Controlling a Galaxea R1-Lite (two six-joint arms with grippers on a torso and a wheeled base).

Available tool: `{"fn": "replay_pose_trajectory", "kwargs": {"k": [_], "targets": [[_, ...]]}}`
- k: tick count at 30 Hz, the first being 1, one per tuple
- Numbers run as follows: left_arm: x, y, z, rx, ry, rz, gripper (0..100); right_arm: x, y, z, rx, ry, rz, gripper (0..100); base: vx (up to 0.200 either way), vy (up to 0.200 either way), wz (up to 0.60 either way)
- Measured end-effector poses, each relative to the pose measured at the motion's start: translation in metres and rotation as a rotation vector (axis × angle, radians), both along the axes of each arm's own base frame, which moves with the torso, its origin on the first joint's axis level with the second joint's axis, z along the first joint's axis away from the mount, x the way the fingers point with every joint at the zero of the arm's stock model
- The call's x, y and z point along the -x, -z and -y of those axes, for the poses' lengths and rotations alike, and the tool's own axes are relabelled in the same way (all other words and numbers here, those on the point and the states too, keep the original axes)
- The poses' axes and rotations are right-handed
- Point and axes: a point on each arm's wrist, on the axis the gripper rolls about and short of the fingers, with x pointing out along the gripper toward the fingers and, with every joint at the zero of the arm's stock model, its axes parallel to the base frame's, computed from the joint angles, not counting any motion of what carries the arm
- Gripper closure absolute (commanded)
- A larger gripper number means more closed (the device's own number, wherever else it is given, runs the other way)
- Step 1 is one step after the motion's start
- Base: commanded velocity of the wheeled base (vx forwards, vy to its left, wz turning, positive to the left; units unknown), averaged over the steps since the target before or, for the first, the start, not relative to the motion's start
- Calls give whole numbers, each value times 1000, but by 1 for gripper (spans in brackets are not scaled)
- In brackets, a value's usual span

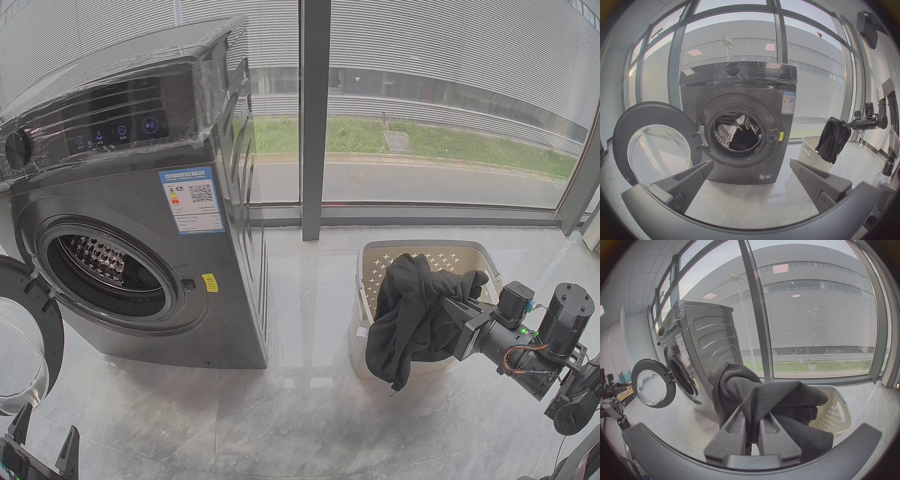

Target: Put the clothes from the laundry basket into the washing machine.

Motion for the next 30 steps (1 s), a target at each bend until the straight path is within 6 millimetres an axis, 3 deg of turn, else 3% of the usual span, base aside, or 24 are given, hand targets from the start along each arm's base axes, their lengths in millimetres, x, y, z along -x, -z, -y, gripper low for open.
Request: {"fn": "replay_pose_trajectory", "kwargs": {"k": [7, 13, 30], "targets": [[0, 0, 0, 2, 0, -1, 0, 2, 0, -3, -4, -18, 0, 100, 0, 200, 0], [0, 0, 0, -2, 0, 0, 0, 2, 0, -4, -6, -22, 0, 100, 0, 0, 0], [0, 0, 0, -3, 0, -1, 0, 4, 0, -7, -7, -37, -3, 100, -176, 0, 0]]}}
